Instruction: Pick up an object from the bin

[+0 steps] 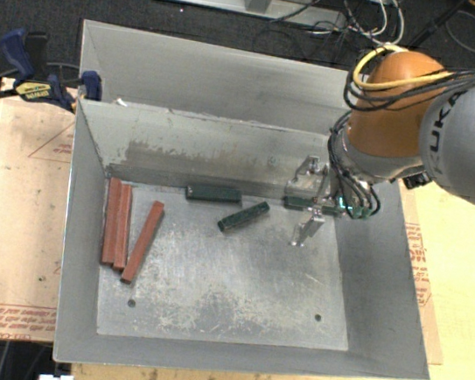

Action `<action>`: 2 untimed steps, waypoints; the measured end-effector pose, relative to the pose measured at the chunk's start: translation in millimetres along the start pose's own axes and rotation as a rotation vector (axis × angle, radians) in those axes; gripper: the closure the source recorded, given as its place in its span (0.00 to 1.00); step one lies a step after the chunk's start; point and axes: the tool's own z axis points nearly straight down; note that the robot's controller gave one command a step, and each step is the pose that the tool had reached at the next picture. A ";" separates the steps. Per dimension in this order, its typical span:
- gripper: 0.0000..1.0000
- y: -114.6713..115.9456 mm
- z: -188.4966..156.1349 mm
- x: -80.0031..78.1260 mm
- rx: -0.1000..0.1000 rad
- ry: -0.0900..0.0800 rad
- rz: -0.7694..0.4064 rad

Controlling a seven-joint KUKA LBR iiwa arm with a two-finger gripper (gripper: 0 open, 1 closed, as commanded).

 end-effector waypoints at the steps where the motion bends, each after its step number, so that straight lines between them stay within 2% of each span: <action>1: 0.00 0.0 -4.3 -1.9 0.000 -0.007 0.000; 2: 1.00 82.2 74.4 -0.8 -0.003 -0.016 0.105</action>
Offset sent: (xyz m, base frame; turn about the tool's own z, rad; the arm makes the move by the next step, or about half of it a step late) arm -0.0043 0.0802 -0.0826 0.1073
